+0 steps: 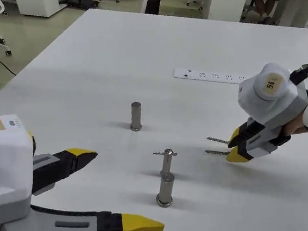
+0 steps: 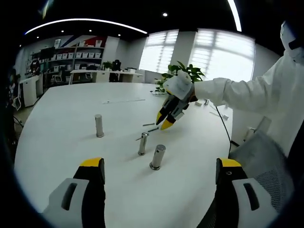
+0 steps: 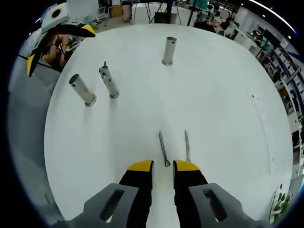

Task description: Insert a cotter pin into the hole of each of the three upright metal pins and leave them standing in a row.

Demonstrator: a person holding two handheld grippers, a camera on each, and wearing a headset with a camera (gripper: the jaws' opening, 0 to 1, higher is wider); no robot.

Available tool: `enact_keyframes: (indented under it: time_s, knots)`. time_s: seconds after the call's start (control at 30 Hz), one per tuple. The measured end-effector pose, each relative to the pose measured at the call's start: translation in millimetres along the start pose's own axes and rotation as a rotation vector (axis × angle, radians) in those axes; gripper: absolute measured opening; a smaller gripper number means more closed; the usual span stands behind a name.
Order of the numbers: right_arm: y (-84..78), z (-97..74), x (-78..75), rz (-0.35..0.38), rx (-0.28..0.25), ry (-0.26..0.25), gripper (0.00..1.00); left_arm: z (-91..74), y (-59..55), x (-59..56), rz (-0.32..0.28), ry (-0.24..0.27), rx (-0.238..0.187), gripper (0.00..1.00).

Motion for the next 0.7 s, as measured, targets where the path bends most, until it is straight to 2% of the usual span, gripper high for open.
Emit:
enact_keyframes:
  time_s: [0.07,0.17,0.3,0.33,0.43,0.7]
  knots:
    - [1.1,2.4,-1.9,0.012,-0.003,0.007,0.06,-1.7,-3.2,1.4,0.001,0.000,0.019,0.96]
    - [4.4,3.7,-2.5,0.002,0.028,0.007,0.05,-4.0,-6.7,2.9,0.000,0.001,0.037,0.95]
    - [6.3,7.0,-1.8,-0.040,0.069,0.038,0.03,-4.5,-9.5,4.1,-0.022,-0.011,0.023,0.92]
    - [7.7,8.5,-1.3,-0.030,0.064,0.038,0.02,-4.0,-10.6,3.9,-0.023,-0.014,0.028,0.90]
    - [10.1,8.2,-1.1,-0.089,0.101,0.052,0.00,-3.4,-12.6,3.2,-0.014,-0.021,0.038,0.90]
    - [15.9,11.8,-6.7,-0.121,0.174,0.093,0.00,-2.2,-11.4,2.1,-0.013,-0.030,0.035,0.90]
Point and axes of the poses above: the centre of the closed fingertips' face, and the gripper's own axes: z roughly forward along the fingers, x roughly to its left, y roughly out of its top, the point moved 8 cm from there along -z, roughly backward along the fingers, and after that the axes turned 6 degrees about z, right-handed, at the moved point
